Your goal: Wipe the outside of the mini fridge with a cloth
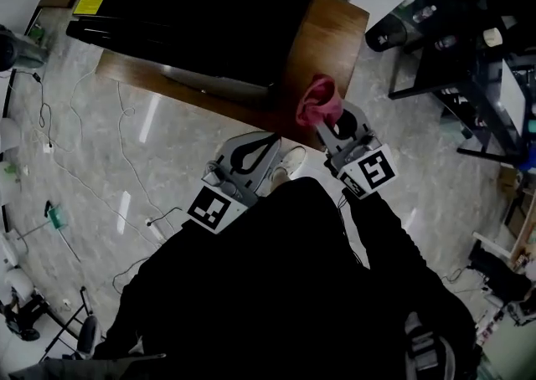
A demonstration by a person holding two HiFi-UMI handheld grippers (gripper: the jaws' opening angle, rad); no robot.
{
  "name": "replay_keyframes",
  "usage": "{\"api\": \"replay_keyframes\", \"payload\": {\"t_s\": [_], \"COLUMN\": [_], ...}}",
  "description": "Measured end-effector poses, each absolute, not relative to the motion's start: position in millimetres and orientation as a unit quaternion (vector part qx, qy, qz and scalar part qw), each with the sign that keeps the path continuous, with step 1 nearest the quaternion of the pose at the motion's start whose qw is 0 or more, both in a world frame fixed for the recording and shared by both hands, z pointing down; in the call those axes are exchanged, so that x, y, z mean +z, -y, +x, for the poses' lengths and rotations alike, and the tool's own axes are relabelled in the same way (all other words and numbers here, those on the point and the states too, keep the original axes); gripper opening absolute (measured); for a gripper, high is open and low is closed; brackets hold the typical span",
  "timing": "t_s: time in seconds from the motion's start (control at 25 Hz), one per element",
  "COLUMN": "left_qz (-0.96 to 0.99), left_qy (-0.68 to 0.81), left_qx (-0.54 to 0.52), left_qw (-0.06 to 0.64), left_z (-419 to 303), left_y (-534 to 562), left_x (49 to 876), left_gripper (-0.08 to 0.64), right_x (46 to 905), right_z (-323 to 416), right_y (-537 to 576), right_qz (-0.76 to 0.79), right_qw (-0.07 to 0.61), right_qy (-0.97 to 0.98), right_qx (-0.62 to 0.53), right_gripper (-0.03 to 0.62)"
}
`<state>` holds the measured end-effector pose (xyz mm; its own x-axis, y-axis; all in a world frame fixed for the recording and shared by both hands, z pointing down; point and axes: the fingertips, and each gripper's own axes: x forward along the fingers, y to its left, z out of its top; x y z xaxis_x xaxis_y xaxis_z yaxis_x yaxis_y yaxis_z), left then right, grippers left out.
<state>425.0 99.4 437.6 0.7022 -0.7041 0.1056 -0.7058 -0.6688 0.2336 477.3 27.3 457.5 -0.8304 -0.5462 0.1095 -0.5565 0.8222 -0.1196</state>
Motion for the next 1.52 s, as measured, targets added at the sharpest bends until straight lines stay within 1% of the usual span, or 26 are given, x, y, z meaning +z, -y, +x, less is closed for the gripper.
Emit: {"api": "replay_keyframes", "payload": {"t_s": [0.28,0.56,0.72,1.0,1.16,1.36,1.52], "left_qz": [0.892,0.867,0.855,0.815,0.792,0.767,0.761], "left_qy": [0.44,0.49,0.509,0.574,0.604,0.636,0.645], "left_qx": [0.009,-0.009,-0.02,-0.026,-0.039,-0.036,-0.04], "left_qw": [0.105,0.087,0.091,0.075,0.075,0.08,0.058], "left_z": [296,182,116,23,-29,-89,-131], "left_y": [-177,-250,-286,-335,-354,-340,-305], "left_x": [422,414,410,392,391,403,388], "left_gripper": [0.002,0.002,0.002,0.002,0.002,0.002,0.002], "right_x": [428,404,394,384,388,399,398], "right_z": [338,219,151,61,10,-51,-99], "right_y": [-150,-235,-269,-308,-323,-308,-278], "right_qz": [0.187,0.114,0.074,0.014,-0.019,-0.052,-0.068], "right_qw": [0.047,0.034,0.038,0.017,0.025,0.021,0.016], "right_qy": [0.979,0.991,0.995,0.998,0.998,0.995,0.994], "right_qx": [0.068,0.063,0.055,0.062,0.052,0.081,0.082], "right_gripper": [0.087,0.086,0.087,0.086,0.086,0.086,0.087]}}
